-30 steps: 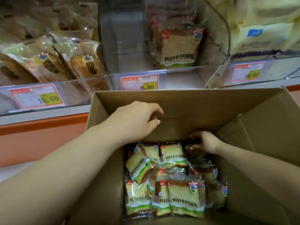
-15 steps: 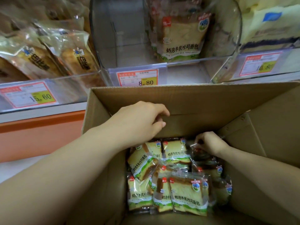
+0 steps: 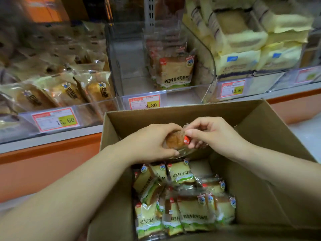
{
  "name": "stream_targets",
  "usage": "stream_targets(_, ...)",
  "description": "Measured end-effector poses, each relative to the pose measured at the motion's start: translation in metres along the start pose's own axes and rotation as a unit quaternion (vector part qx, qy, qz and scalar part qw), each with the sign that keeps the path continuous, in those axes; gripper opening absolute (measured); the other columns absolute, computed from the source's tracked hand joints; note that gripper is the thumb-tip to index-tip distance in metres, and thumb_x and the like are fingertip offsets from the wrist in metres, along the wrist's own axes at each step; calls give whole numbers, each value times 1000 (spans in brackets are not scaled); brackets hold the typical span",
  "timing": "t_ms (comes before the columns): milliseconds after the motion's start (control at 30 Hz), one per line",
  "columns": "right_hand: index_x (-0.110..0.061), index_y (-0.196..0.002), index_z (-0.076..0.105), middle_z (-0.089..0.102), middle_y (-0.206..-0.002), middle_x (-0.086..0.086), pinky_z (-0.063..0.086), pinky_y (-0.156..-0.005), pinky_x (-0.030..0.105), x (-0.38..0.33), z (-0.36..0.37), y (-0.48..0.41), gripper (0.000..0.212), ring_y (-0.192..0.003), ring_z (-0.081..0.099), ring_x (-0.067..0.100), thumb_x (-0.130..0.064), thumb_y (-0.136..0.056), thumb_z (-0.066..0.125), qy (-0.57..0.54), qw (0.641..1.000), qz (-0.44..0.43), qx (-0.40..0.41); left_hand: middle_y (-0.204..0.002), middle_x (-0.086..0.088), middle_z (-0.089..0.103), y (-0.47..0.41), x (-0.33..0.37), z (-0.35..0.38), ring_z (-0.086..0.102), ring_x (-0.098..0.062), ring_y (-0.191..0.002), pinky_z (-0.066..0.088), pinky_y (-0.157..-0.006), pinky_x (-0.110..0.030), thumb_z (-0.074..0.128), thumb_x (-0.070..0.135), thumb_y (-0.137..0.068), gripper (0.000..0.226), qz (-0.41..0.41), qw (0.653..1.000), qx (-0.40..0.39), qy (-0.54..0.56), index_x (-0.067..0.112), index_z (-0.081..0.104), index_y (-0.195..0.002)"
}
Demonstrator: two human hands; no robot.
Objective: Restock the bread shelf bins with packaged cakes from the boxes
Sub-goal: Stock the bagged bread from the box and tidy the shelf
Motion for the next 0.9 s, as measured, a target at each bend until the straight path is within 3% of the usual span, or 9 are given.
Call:
stream_targets(133,-17,-94,66,70,-81,-3,51,-56,18,7,1,8,14,-61,68,13,-5,-87,64,-32,997,-8,72,-95,8,62,-1,-1,-3,58,-13,-84,51,-79,-37,66,33,-83,35,-38,998,1,-53,27,56,-115)
stream_targets(233,-24,-94,60,65,-93,-4,50,-62,17,49,-5,11,16,-66,68,12,-13,-85,69,100,990,43,85,-94,5,61,0,-11,1,59,-17,-85,52,-76,-36,64,34,-84,30,-99,985,-68,-125,24,57,-111)
stream_targets(300,-20,-93,59,62,-91,-4,45,-64,13,87,-2,11,17,-72,63,12,-18,-83,72,216,969,114,-38,-90,6,56,0,-16,3,56,-17,-83,50,-72,-32,64,33,-84,27,-122,975,-99,-155,25,57,-109)
stream_targets(400,-19,-113,57,61,-104,-1,44,-74,21,150,14,19,39,-95,59,16,-30,-80,75,372,867,219,-251,-87,7,54,-2,-17,6,55,-15,-81,49,-72,-30,65,33,-84,28,-132,972,-112,-156,25,57,-110)
stream_targets(533,-21,-131,50,61,-123,5,48,-84,28,205,26,31,60,-108,60,23,-37,-78,74,410,809,281,-313,-84,10,53,-4,-18,9,54,-10,-78,49,-70,-29,65,34,-85,27,-126,976,-110,-138,26,56,-109)
stream_targets(700,-17,-114,63,64,-99,-2,47,-73,25,222,26,26,47,-83,55,13,-36,-73,77,415,815,282,-291,-89,7,57,-5,-21,11,57,-15,-82,52,-73,-32,65,34,-83,28,-120,978,-106,-137,25,58,-109)
stream_targets(767,-16,-99,65,59,-89,-3,43,-68,23,220,28,28,30,-81,54,14,-32,-76,75,423,808,284,-295,-92,6,58,-6,-22,12,57,-15,-83,52,-73,-31,65,34,-84,29,-117,978,-107,-136,25,58,-110)
stream_targets(800,-18,-84,61,57,-83,-3,41,-63,23,216,29,28,20,-80,53,14,-30,-76,75,436,806,273,-293,-92,6,58,-6,-21,12,57,-15,-83,51,-72,-31,65,34,-84,28,-115,978,-107,-135,25,57,-110)
stream_targets(900,-24,-60,44,50,-64,-5,33,-47,22,195,33,29,34,-73,52,17,-27,-74,74,461,812,235,-271,-91,6,58,-7,-21,13,57,-14,-82,50,-70,-30,65,34,-84,28,-113,979,-107,-133,26,57,-109)
Point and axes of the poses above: each hand's wrist, its own y-axis away from the middle knuckle, its own z-axis out of the palm, x = y × z, the point moved 3 cm from there along -y, towards the middle knuckle
